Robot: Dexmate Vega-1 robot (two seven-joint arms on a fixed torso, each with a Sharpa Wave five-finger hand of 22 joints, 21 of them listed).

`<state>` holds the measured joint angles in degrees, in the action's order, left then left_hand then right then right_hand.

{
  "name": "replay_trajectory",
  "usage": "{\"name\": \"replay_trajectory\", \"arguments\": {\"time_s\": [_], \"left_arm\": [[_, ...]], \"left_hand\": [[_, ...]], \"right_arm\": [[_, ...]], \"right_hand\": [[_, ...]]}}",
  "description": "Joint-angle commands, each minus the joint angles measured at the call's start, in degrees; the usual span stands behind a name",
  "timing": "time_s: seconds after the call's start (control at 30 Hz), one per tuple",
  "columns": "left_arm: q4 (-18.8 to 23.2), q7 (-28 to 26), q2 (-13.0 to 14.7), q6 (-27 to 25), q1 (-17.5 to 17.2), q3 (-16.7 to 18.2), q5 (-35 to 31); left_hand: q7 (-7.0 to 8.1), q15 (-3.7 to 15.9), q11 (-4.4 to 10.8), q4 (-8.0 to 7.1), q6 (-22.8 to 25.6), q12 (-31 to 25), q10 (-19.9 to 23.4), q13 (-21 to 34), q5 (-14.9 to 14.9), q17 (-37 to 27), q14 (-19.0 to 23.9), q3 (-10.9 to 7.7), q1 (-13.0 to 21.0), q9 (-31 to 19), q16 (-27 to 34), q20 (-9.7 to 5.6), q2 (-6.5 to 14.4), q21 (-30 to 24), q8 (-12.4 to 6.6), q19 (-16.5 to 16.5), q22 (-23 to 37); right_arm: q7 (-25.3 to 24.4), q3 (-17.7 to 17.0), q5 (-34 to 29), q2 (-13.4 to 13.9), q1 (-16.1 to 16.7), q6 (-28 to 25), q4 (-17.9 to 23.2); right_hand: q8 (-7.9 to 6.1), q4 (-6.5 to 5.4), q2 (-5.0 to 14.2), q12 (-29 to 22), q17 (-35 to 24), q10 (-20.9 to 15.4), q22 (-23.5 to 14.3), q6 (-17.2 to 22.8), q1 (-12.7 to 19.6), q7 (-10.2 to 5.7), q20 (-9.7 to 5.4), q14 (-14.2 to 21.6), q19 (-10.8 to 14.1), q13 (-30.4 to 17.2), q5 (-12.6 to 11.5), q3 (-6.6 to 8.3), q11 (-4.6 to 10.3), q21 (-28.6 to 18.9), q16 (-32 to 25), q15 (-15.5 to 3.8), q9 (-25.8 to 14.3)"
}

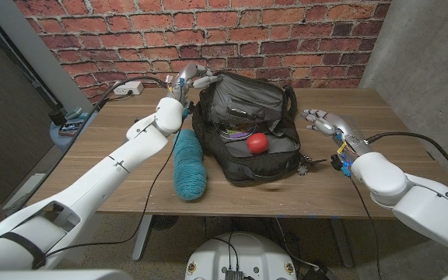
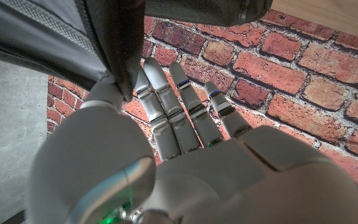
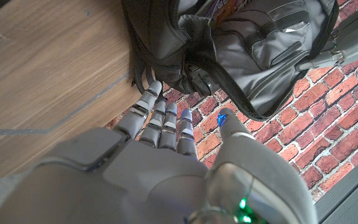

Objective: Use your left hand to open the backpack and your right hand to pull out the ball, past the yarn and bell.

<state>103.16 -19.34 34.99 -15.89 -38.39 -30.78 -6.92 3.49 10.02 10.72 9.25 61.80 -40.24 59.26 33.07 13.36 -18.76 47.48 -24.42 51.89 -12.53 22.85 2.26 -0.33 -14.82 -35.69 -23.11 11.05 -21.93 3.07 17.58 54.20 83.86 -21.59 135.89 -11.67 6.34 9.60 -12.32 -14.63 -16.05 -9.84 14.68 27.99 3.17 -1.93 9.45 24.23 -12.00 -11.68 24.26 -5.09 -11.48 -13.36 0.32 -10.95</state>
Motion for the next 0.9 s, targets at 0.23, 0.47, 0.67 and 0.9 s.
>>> {"name": "replay_trajectory", "arguments": {"time_s": [0.23,0.47,0.67,0.9], "left_arm": [[-1.5,-0.4,-0.5,0.9,0.8,-0.3,1.1],[-1.9,-0.6,-0.7,1.1,1.0,-0.3,1.5],[-2.4,-0.8,-1.0,1.6,1.2,-0.4,1.7],[-2.8,-1.4,-1.3,2.0,1.3,-0.4,1.8]], "left_hand": [[-0.12,0.15,0.1,-0.02,-0.1,0.3,0.3,0.1,0.4,-0.3,-0.3,-0.1,4.4,-0.1,-0.5,0.01,3.9,0.0,-0.39,0.3,0.2],[-0.11,0.13,0.09,-0.05,-0.2,0.4,0.4,0.1,0.5,-0.5,-0.2,-0.07,4.4,-0.1,-0.5,0.03,3.9,0.0,-0.45,0.4,0.2],[-0.08,0.13,0.0,-0.02,-0.2,0.5,0.4,0.3,0.5,-0.5,-0.2,-0.12,4.5,-0.2,-0.6,0.1,3.9,0.0,-0.55,0.4,0.3],[-0.01,0.09,0.0,0.0,-0.2,0.6,0.4,0.4,0.6,-0.6,-0.3,-0.1,4.5,-0.2,-0.6,0.16,3.9,0.0,-0.64,0.5,0.3]], "right_arm": [[1.4,2.4,-4.4,2.3,-1.9,-8.4,5.5],[2.6,5.9,-6.5,5.2,-5.7,-14.4,8.5],[3.9,7.8,-7.2,7.1,-8.0,-17.1,10.5],[4.8,9.3,-7.3,8.2,-9.9,-18.2,11.4]], "right_hand": [[-0.51,0.92,-0.68,-0.6,0.3,-1.3,-0.1,1.6,1.0,-0.02,0.33,1.0,0.7,-0.1,-0.1,-0.15,0.22,-0.3,-0.3,0.1,0.0],[-0.55,1.59,-1.23,-0.8,0.6,-2.0,-0.1,2.2,1.5,0.25,0.43,1.7,1.3,-0.1,0.1,-0.32,0.02,-0.4,-0.3,-0.02,0.0],[-0.88,2.25,-1.4,-1.2,1.0,-3.5,-0.1,3.8,2.3,0.63,0.77,3.2,2.8,-0.2,0.1,-0.39,-0.44,-0.8,-0.7,0.18,0.0],[-1.06,2.46,-2.41,-1.4,1.3,-4.6,-0.1,5.0,2.2,0.43,0.96,4.5,4.0,-0.2,0.5,-1.16,-0.35,-1.0,-1.0,-0.06,0.0]]}}
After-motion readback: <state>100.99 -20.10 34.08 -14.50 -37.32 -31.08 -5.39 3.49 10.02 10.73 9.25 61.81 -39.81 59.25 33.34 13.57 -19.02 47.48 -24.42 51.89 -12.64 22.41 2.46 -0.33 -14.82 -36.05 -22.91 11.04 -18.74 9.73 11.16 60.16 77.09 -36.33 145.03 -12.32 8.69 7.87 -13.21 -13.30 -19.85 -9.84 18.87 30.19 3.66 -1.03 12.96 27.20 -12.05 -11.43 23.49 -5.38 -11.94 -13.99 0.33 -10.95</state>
